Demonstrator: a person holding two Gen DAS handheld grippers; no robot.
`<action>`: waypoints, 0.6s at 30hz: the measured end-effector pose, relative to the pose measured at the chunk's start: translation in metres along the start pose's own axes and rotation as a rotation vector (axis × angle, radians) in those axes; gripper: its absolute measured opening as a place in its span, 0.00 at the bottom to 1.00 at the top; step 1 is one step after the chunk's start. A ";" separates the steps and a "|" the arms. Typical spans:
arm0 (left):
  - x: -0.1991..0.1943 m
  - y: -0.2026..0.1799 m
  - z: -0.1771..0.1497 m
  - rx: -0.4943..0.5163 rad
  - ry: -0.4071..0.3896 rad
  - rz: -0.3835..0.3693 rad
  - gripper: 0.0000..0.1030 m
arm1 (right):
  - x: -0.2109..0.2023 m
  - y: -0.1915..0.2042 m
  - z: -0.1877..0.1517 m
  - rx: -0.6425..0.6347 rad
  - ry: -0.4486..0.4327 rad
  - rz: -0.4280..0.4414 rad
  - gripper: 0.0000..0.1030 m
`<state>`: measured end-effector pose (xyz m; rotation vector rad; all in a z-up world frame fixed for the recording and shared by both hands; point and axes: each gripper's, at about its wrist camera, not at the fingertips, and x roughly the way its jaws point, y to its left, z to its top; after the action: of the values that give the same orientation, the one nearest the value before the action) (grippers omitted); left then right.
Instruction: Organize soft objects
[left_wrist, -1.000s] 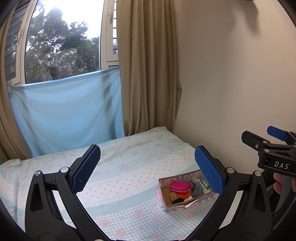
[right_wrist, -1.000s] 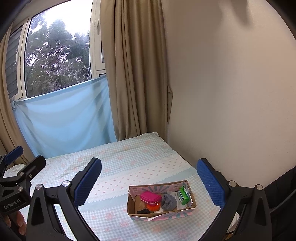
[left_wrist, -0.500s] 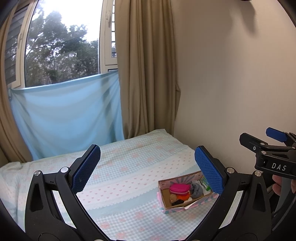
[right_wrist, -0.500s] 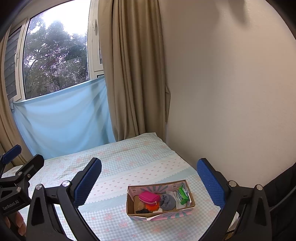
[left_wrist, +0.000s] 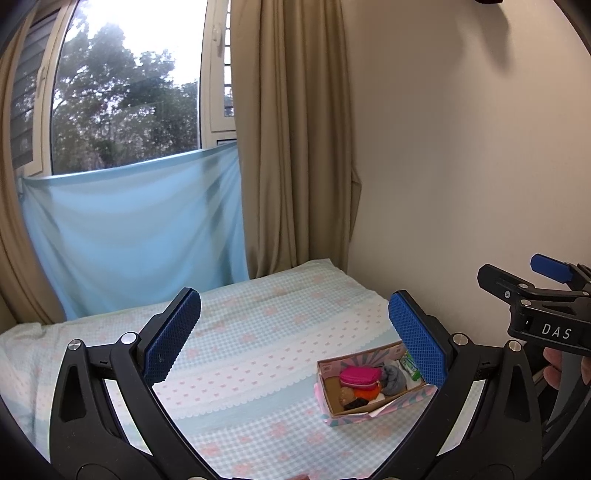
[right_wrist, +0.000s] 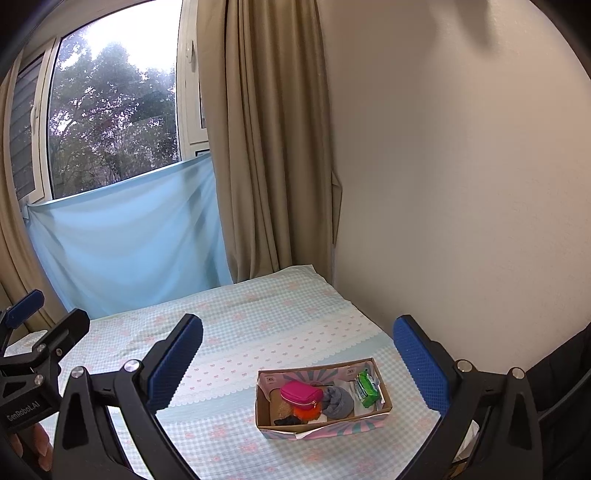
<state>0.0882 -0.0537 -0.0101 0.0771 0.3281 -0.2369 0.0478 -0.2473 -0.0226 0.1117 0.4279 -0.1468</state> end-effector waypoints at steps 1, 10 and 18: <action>-0.001 0.000 -0.001 0.001 -0.002 0.001 0.99 | 0.000 0.000 -0.001 0.000 0.000 0.000 1.00; 0.000 -0.002 -0.002 0.008 -0.007 0.012 0.99 | 0.001 0.001 0.000 -0.002 0.001 0.001 1.00; 0.001 -0.003 -0.005 0.014 -0.006 0.010 0.99 | 0.004 0.004 0.002 0.001 0.018 0.002 1.00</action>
<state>0.0870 -0.0564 -0.0157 0.0922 0.3201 -0.2292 0.0530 -0.2444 -0.0221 0.1147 0.4457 -0.1440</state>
